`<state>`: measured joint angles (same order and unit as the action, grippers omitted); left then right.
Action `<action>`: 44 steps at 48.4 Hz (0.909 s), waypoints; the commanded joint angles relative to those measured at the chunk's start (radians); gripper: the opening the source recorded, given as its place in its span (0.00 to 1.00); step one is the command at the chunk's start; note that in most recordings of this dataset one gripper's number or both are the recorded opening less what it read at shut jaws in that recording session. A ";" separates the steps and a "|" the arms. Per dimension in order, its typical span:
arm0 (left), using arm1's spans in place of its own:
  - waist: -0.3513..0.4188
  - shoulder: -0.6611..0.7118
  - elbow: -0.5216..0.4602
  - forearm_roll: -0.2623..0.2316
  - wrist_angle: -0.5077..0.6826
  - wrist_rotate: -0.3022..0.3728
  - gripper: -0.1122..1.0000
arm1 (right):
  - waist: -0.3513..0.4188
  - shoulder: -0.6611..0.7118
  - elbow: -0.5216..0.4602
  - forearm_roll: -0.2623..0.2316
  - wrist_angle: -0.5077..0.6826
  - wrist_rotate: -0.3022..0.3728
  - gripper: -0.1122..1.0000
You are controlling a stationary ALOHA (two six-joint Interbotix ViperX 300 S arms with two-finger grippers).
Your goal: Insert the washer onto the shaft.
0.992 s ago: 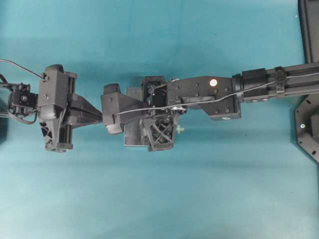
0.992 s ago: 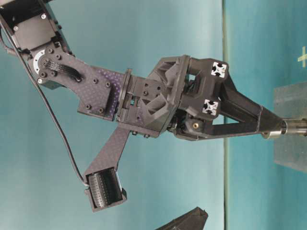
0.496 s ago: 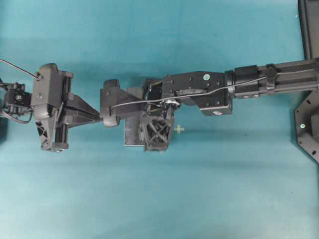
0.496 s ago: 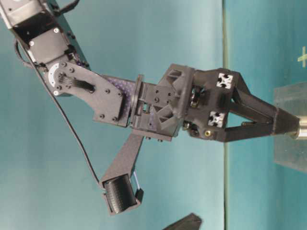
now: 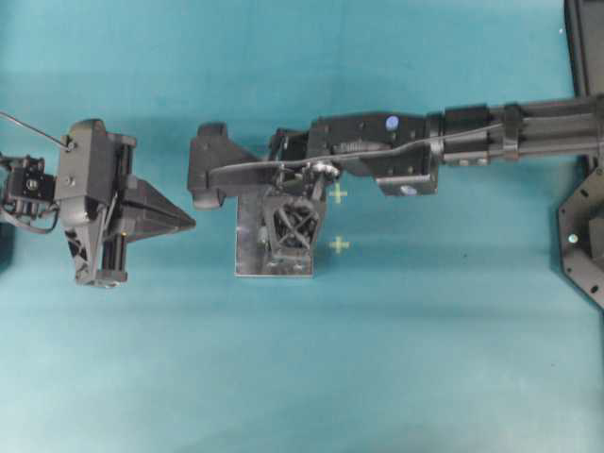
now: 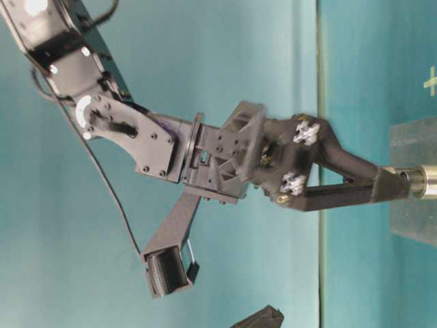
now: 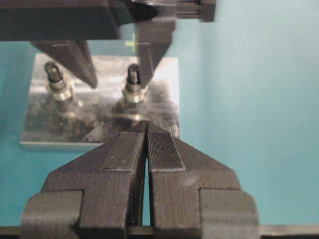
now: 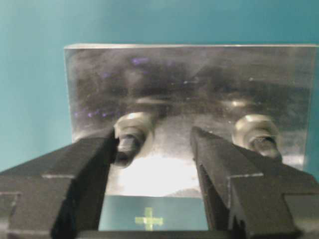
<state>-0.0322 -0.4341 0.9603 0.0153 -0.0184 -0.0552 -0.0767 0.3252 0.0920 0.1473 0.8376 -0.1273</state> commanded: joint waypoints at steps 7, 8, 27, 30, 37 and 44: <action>-0.003 -0.008 -0.006 0.003 -0.005 0.000 0.10 | 0.029 -0.026 -0.025 0.000 0.023 0.000 0.64; -0.003 -0.008 -0.005 0.003 -0.005 0.000 0.10 | 0.034 -0.028 -0.023 0.003 0.025 0.002 0.64; -0.003 -0.008 0.005 0.002 -0.005 0.000 0.10 | 0.044 -0.140 0.032 0.066 0.029 0.015 0.64; -0.003 -0.011 0.005 0.003 -0.005 0.000 0.10 | 0.034 -0.173 0.057 0.066 0.029 0.015 0.64; -0.003 -0.012 0.005 0.003 -0.005 0.000 0.10 | 0.025 -0.249 0.121 0.064 0.018 0.015 0.64; -0.002 -0.014 0.005 0.003 -0.009 0.003 0.10 | 0.023 -0.324 0.192 0.061 -0.031 0.014 0.63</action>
<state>-0.0337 -0.4357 0.9756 0.0153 -0.0184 -0.0552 -0.0552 0.0721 0.2654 0.2086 0.8376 -0.1212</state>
